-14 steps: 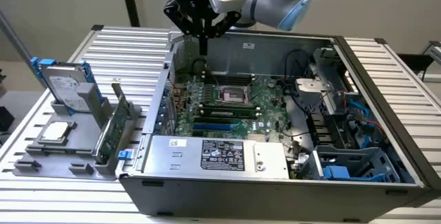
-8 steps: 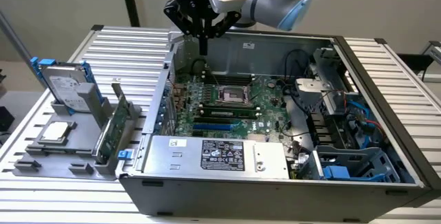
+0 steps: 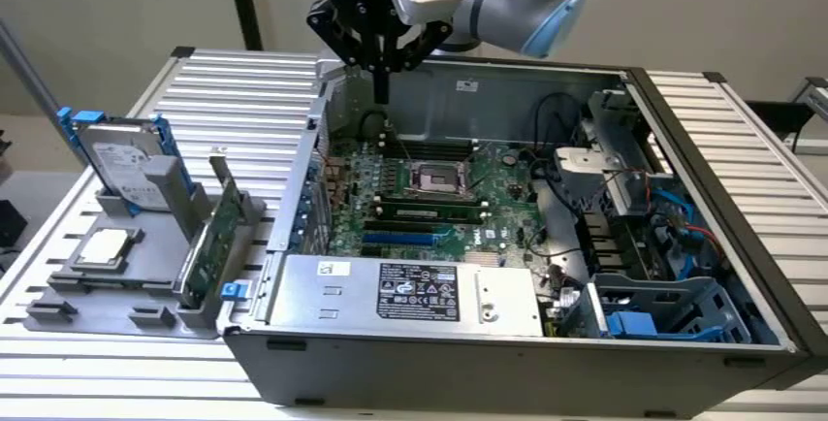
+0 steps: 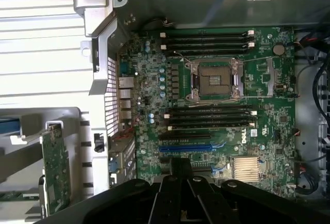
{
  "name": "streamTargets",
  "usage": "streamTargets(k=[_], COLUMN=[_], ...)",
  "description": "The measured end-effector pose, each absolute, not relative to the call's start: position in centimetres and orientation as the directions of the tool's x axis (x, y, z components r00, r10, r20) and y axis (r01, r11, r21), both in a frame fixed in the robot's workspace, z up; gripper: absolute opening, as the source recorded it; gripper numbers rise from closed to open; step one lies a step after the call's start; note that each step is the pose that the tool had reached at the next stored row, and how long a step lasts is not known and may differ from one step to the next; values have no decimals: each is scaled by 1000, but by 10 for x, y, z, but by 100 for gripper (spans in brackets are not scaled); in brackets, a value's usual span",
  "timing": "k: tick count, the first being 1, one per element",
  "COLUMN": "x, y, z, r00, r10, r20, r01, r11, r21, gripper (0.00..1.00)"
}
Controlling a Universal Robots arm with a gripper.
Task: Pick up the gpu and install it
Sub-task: 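Reach for the gpu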
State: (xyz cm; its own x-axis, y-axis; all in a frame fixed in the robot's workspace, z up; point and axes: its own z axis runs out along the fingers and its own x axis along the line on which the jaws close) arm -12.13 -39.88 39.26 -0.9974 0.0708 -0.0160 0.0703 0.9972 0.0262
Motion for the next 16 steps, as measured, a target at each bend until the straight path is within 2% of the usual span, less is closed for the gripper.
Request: streamTargets(k=[16], x=[-185], y=[-407], z=[386], r00=[-997], r10=[71], r20=[-13], r01=[70], r11=[997], r21=[18], gripper=[11])
